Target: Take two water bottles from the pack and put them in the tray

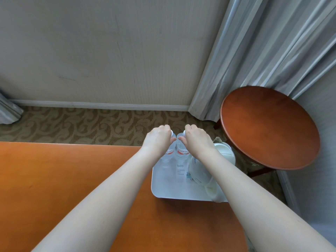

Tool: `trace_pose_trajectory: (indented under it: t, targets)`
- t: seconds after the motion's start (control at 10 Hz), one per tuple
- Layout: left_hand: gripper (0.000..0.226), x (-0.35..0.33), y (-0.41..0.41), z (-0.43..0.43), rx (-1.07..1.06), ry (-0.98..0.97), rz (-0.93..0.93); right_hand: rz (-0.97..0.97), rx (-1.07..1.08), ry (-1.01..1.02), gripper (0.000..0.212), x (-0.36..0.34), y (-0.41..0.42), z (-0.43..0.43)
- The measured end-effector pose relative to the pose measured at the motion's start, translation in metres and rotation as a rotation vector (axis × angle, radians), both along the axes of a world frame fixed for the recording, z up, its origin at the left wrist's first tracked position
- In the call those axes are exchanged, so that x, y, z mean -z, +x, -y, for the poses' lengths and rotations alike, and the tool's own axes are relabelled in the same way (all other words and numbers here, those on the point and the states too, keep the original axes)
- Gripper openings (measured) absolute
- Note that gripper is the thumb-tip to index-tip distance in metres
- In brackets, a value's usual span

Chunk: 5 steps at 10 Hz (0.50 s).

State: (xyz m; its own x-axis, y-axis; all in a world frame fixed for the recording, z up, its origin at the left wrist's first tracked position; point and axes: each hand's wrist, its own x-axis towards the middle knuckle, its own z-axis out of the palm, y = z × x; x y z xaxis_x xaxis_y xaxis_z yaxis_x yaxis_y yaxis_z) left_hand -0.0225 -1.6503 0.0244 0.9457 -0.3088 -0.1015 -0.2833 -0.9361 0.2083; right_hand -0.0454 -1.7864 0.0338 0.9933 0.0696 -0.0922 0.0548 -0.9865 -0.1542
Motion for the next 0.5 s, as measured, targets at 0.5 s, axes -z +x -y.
trace_pose_trajectory:
  t: [0.5]
  targets:
    - [0.057, -0.014, -0.003, -0.008, -0.092, 0.001, -0.155, -0.158, 0.048, 0.077, 0.046, -0.017, -0.013, 0.009]
